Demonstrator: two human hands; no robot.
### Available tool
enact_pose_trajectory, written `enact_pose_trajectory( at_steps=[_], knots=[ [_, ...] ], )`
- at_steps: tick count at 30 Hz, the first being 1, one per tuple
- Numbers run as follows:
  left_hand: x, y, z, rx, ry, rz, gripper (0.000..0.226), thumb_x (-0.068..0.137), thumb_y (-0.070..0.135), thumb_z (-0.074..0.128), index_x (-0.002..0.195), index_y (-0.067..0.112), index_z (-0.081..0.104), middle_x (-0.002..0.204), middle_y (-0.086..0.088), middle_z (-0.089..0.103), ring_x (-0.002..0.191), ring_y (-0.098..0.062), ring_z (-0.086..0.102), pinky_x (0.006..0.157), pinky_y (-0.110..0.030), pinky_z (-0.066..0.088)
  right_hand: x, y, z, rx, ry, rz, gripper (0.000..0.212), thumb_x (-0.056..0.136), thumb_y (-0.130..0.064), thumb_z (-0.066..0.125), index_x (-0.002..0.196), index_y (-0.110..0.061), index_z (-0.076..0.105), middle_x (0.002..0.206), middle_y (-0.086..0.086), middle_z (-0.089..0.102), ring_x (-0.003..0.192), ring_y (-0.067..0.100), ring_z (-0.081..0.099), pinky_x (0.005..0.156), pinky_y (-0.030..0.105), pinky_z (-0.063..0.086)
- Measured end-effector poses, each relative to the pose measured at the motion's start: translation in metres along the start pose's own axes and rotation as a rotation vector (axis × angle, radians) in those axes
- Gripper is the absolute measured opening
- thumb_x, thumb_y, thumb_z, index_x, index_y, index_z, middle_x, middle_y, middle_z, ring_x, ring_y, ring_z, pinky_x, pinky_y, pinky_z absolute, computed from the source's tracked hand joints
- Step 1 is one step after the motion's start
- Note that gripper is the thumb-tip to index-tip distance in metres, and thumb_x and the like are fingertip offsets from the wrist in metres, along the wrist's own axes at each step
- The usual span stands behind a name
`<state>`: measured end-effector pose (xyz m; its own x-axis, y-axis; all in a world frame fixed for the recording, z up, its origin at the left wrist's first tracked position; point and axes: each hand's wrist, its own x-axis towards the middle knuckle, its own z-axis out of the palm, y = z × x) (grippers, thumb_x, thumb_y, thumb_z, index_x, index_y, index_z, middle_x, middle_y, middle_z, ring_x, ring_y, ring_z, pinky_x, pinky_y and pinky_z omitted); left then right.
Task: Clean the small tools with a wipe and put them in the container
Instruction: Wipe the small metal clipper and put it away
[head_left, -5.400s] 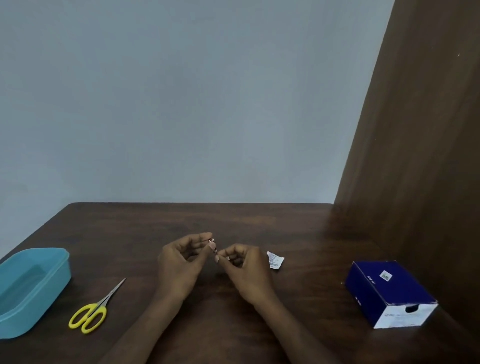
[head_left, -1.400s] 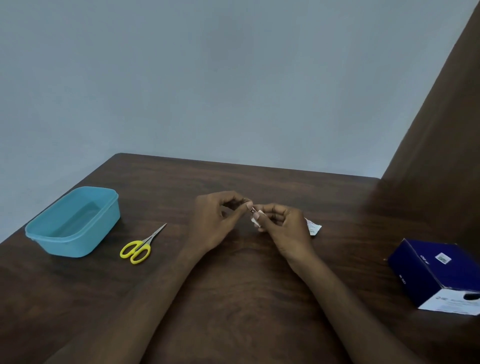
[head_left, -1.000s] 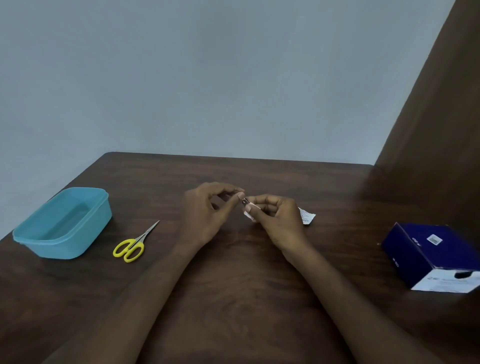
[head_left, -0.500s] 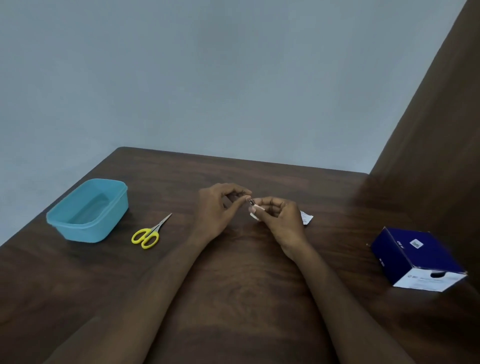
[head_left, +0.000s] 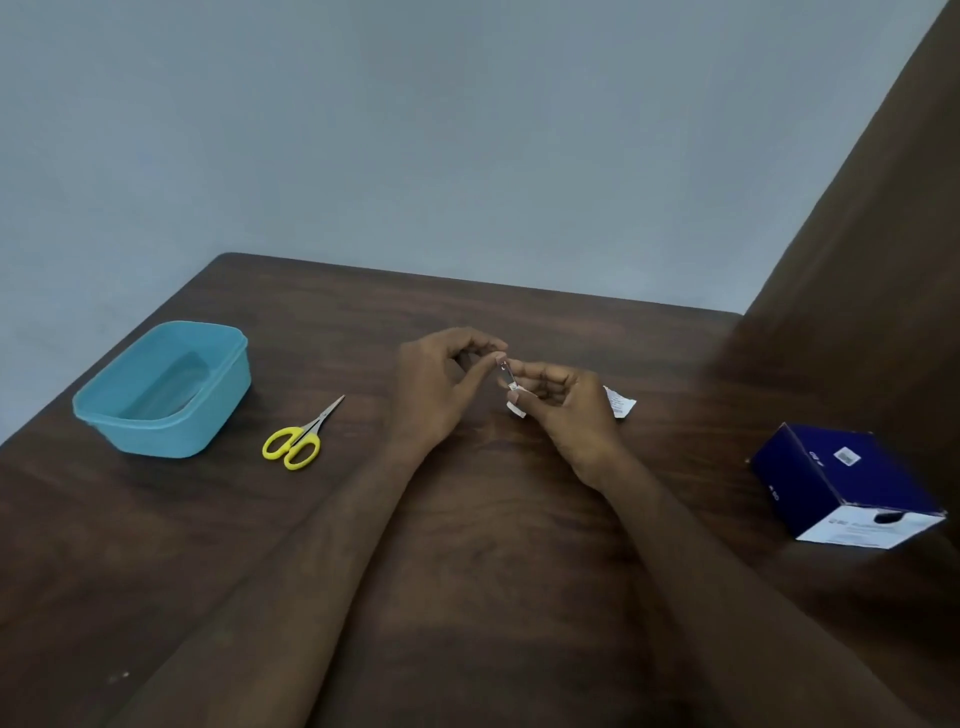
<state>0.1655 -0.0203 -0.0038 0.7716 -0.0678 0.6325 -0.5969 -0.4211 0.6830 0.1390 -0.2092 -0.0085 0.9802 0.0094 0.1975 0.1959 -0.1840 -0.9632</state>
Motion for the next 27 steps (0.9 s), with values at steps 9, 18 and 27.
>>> enact_pose_trajectory(
  at_steps=[9,18,27],
  knots=[
    [0.004,0.000,0.003,-0.005,-0.048,0.032,0.007,0.095,0.027,0.083,0.101,0.026,0.084,0.092,0.015,0.081,0.076,-0.001,0.070,0.067,-0.013,0.048,0.006,0.002,-0.002,0.108,0.074,0.010,0.007,0.094,-0.017,0.079,0.098,-0.010,0.082,0.086,0.007,0.082,0.069,0.006,0.066,0.069,0.021,0.054],
    [0.005,-0.002,0.003,0.053,-0.033,0.088,0.011,0.095,0.024,0.083,0.104,0.020,0.084,0.097,0.013,0.081,0.077,0.006,0.067,0.069,-0.006,0.045,0.016,0.006,-0.002,0.069,0.071,0.022,0.015,0.088,-0.024,0.086,0.092,-0.011,0.081,0.075,0.006,0.078,0.062,0.008,0.065,0.060,0.021,0.052],
    [0.005,0.002,0.003,0.034,0.013,0.059,0.005,0.095,0.024,0.083,0.100,0.022,0.084,0.096,0.016,0.081,0.072,-0.010,0.068,0.063,-0.012,0.046,0.015,0.006,-0.003,0.087,0.009,-0.013,0.011,0.088,-0.020,0.086,0.097,-0.015,0.081,0.084,0.009,0.081,0.069,0.009,0.067,0.066,0.025,0.054]
  ],
)
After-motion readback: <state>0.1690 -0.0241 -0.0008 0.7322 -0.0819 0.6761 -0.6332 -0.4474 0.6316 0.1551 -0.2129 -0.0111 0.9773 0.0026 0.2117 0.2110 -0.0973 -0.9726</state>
